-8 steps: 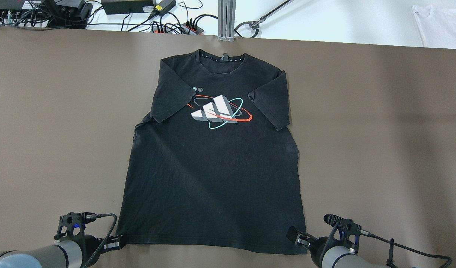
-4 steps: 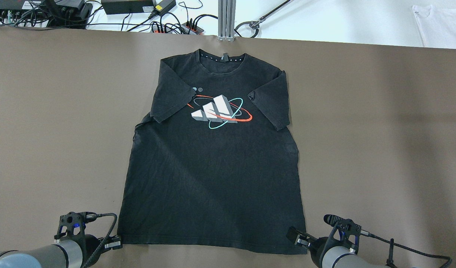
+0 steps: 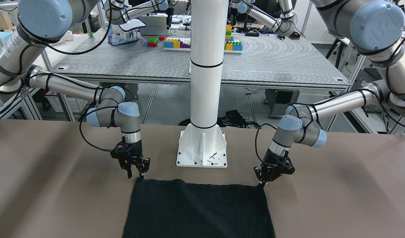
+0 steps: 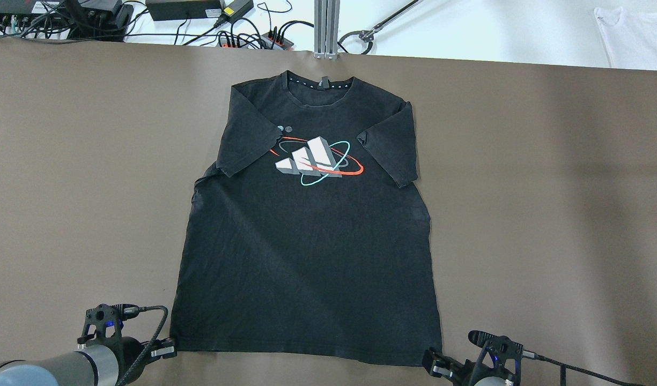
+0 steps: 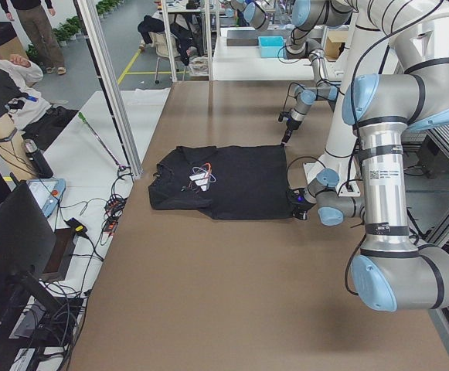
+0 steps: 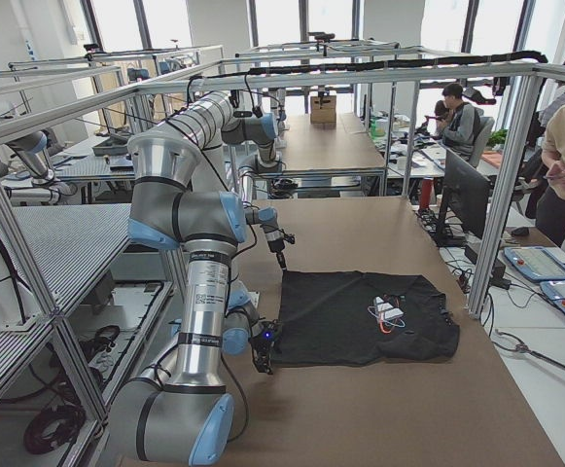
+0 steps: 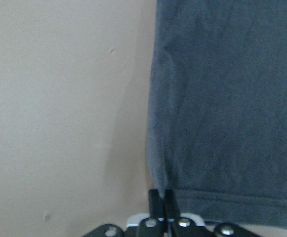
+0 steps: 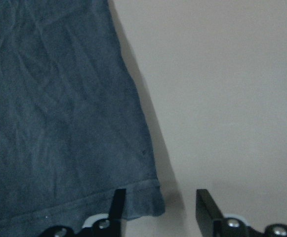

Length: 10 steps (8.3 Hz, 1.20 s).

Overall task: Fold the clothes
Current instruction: 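Close both grippers on the hem corners nearest the robot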

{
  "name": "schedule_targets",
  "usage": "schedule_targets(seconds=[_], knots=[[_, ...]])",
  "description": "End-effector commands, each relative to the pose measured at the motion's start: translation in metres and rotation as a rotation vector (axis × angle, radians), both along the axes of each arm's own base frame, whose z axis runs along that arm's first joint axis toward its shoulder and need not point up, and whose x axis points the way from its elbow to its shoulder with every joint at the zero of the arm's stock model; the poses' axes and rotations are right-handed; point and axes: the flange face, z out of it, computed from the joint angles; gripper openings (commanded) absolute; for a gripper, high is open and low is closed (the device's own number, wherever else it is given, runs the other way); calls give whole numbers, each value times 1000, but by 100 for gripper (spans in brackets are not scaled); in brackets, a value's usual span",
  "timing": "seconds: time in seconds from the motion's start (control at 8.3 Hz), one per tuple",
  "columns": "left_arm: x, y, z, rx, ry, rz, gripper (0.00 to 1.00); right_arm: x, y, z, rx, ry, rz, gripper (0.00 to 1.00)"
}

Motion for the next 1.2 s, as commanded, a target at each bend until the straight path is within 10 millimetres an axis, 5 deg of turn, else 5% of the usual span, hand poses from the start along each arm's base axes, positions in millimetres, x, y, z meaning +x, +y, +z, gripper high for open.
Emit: schedule_targets(seconds=[0.0,0.48,0.72,0.96,1.08], knots=[[0,0,0,0,0,0,0,-5,11,-4,4,-5,-21,40],[0,0,1,0,-1,0,0,-10,11,4,8,15,-27,46],[0,0,1,0,-1,0,0,-11,11,4,7,15,-28,33],[0,-1,-1,0,3,-1,0,-10,10,3,7,11,-24,0],[-3,-1,-5,0,11,0,0,-8,9,0,8,5,-20,0]])
